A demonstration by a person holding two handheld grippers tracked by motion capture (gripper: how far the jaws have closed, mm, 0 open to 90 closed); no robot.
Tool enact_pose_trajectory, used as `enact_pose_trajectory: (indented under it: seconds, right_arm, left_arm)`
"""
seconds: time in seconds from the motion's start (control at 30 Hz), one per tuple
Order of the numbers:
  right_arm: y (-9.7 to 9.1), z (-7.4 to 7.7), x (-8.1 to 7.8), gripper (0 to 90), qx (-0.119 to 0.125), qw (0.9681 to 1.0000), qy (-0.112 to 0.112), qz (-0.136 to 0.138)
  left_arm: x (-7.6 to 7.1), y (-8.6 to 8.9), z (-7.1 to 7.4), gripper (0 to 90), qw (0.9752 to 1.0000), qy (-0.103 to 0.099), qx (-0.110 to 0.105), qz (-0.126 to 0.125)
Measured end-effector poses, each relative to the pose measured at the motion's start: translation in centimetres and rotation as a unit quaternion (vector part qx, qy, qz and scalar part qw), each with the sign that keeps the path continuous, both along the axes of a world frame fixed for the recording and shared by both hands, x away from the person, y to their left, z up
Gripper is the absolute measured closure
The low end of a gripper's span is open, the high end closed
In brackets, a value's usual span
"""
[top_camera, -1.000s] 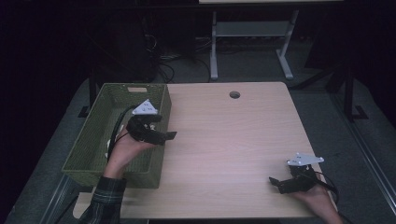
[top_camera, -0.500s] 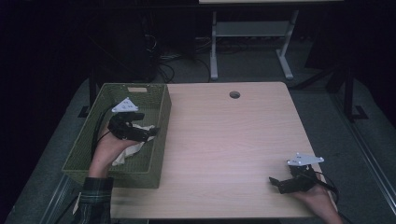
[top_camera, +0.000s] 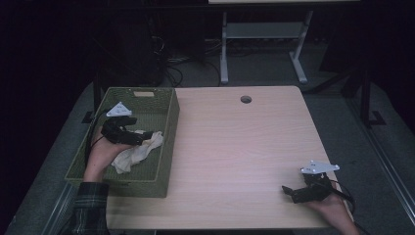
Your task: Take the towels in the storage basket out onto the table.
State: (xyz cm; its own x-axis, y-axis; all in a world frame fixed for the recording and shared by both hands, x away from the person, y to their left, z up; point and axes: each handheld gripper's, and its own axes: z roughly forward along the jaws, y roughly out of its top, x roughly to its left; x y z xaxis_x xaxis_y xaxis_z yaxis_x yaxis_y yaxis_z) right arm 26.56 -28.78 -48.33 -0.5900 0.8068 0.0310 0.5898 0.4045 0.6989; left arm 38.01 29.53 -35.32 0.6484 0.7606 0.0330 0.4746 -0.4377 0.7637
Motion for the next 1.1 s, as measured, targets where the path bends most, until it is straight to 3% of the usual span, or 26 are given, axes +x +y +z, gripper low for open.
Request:
enact_pose_trajectory:
  seconds: [0.2, 0.47, 0.63, 0.9, 1.1]
  right_arm:
    - [0.0, 0.0, 0.0, 0.0, 0.000, 1.0000, 0.000, 0.000]
    - [0.0, 0.0, 0.0, 0.0, 0.000, 1.0000, 0.000, 0.000]
    - [0.0, 0.0, 0.0, 0.0, 0.000, 1.0000, 0.000, 0.000]
    - [0.0, 0.0, 0.0, 0.0, 0.000, 1.0000, 0.001, 0.001]
    - [0.0, 0.0, 0.0, 0.0, 0.001, 1.0000, 0.001, 0.001]
  left_arm:
    - [1.2, 0.5, -1.5, 13.5, 0.9993, 0.021, 0.029, 0.009]
    - [2.1, 0.9, -3.0, 13.2, 0.9959, 0.051, 0.070, 0.024]
    - [2.7, 1.2, -4.5, 12.7, 0.9915, 0.081, 0.095, 0.037]
    - [3.0, 1.2, -5.9, 12.2, 0.9863, 0.109, 0.115, 0.045]
    - [3.3, 1.3, -7.2, 12.0, 0.9804, 0.140, 0.130, 0.050]
